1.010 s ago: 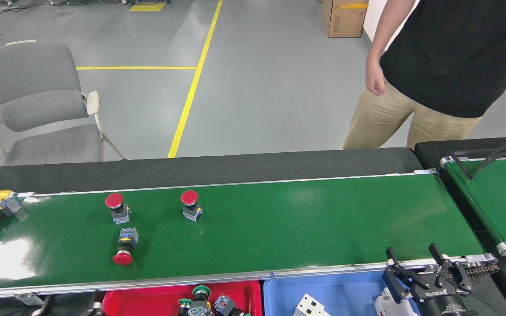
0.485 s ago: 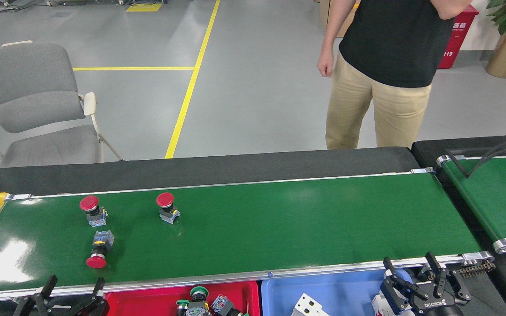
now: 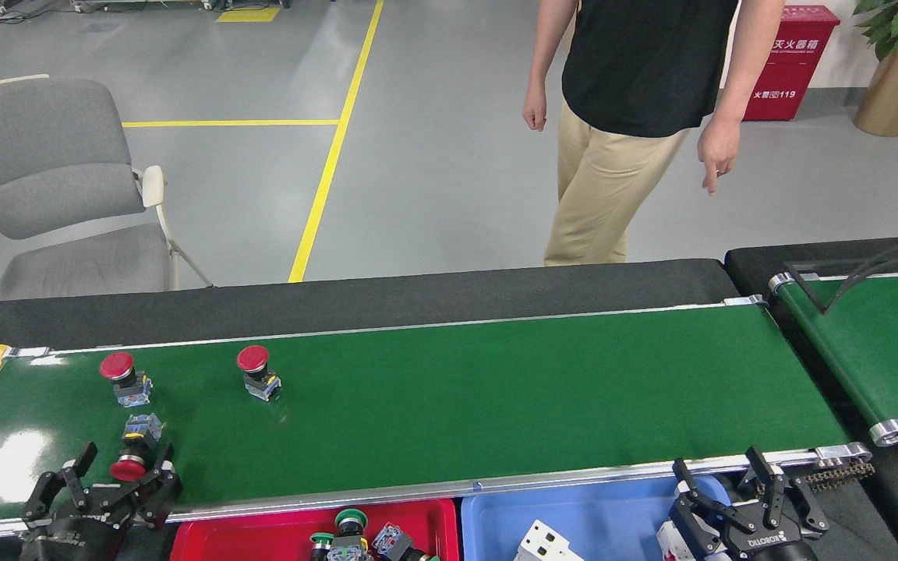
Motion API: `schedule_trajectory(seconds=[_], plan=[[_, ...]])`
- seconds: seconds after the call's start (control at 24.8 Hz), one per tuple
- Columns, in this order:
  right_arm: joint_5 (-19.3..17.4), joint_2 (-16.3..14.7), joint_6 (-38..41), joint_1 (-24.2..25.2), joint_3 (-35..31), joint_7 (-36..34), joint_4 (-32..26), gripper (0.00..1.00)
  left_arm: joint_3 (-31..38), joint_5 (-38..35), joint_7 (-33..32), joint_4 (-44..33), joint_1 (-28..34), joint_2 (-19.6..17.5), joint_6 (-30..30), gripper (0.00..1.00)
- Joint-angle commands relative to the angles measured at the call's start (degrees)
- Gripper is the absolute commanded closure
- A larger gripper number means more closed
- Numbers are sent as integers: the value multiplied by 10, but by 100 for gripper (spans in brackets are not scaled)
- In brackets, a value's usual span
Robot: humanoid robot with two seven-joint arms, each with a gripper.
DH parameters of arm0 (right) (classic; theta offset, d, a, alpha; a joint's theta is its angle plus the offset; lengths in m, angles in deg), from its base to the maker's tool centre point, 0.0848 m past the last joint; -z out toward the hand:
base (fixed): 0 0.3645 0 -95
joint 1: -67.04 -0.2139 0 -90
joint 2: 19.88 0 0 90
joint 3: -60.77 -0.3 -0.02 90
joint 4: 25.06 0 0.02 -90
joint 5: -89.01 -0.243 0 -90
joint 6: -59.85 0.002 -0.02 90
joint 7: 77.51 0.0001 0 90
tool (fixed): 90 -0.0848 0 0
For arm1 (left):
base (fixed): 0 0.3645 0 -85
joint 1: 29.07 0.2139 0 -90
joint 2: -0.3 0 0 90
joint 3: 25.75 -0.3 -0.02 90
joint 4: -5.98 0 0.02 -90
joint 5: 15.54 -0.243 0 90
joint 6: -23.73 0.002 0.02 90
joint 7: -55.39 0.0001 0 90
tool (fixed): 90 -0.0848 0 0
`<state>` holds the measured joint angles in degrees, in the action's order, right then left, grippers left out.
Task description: Pick switch part from conveyor to tray
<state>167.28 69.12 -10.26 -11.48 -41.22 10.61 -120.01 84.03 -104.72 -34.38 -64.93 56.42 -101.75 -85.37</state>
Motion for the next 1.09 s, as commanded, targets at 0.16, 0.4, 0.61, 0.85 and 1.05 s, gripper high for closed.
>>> schedule_trajectory(seconds=[0.16,0.4,0.61,0.85,1.05], plan=[[-2,3,4,14,4,-9,-11,0,3,10,5,52,-25,-21,-1,48],[-2,5,1,14,4,-13,-20,0,-6,74,6,29,-8,-16,-30,92],[-2,2,2,21,3,-12,-39,0,-35,86,1,-141,92,26,-105,93],[-1,2,3,26,3,-12,-54,0,-165,83,-30,-310,234,103,-146,4],[-2,3,8,35,3,-12,-65,0,-157,82,-30,-310,229,110,-81,1]])
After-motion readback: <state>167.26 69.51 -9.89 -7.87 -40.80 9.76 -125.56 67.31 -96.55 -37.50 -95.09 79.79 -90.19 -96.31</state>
